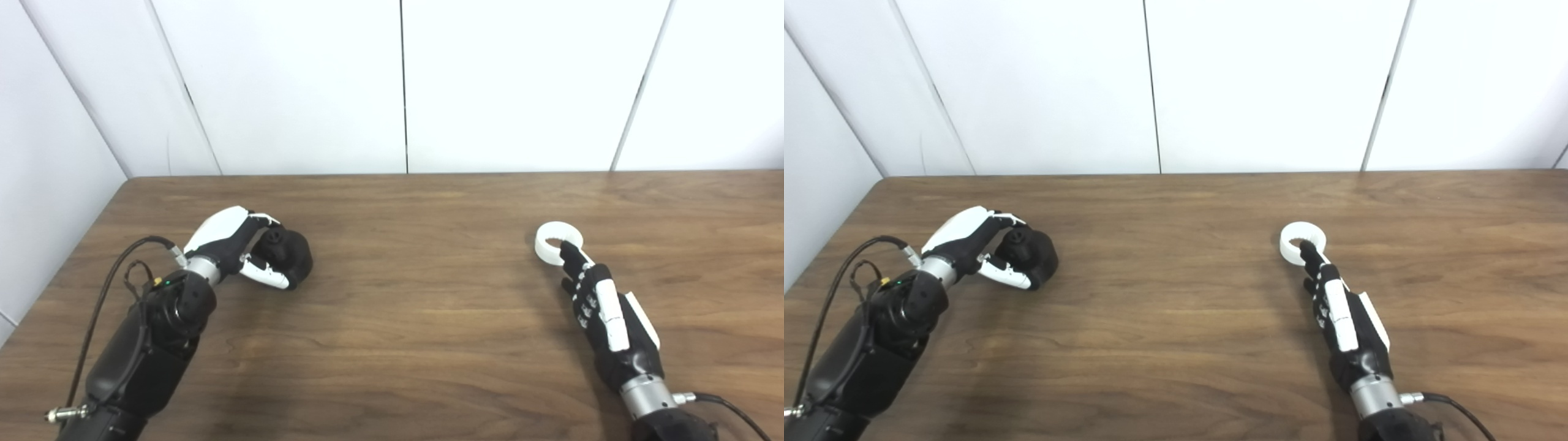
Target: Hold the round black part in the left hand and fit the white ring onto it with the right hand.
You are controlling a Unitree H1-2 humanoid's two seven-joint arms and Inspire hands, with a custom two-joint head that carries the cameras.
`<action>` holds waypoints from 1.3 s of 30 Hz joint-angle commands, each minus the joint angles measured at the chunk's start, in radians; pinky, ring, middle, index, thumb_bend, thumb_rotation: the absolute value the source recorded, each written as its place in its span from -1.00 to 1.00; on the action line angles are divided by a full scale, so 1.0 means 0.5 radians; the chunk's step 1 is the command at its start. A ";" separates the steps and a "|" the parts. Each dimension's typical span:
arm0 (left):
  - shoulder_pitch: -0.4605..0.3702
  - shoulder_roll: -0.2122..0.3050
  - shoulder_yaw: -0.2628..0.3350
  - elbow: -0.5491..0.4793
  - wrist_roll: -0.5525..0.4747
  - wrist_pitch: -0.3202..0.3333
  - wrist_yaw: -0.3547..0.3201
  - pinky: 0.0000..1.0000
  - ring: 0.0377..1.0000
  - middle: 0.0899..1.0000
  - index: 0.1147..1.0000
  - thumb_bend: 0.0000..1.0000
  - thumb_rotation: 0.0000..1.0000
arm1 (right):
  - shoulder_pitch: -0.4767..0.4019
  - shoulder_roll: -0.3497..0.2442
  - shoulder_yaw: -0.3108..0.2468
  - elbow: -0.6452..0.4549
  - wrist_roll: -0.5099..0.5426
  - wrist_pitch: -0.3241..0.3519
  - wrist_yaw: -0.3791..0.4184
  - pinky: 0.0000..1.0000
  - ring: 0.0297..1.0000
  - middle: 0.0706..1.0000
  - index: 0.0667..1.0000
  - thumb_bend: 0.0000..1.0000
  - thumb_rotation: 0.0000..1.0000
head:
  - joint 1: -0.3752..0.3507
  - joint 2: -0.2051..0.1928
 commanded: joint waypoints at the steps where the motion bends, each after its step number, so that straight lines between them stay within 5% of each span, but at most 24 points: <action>1: -0.033 0.018 0.008 -0.067 0.034 -0.006 0.045 0.88 1.00 0.82 0.37 0.73 -0.55 | -0.030 -0.012 0.003 -0.037 0.013 -0.005 0.024 1.00 1.00 0.93 0.85 0.21 1.00 | 0.002 0.003; 25: 0.057 -0.020 -0.078 -0.304 0.021 0.117 -0.123 0.89 0.99 0.82 0.40 0.74 -0.54 | -0.038 -0.025 0.024 -0.064 0.006 0.039 0.021 1.00 1.00 0.94 0.85 0.20 1.00 | -0.008 0.027; 39: 0.091 -0.047 -0.150 -0.406 0.013 0.041 -0.161 0.92 1.00 0.83 0.40 0.77 -0.50 | -0.062 -0.025 0.032 -0.026 0.006 0.016 0.027 1.00 1.00 0.94 0.84 0.22 1.00 | -0.012 0.026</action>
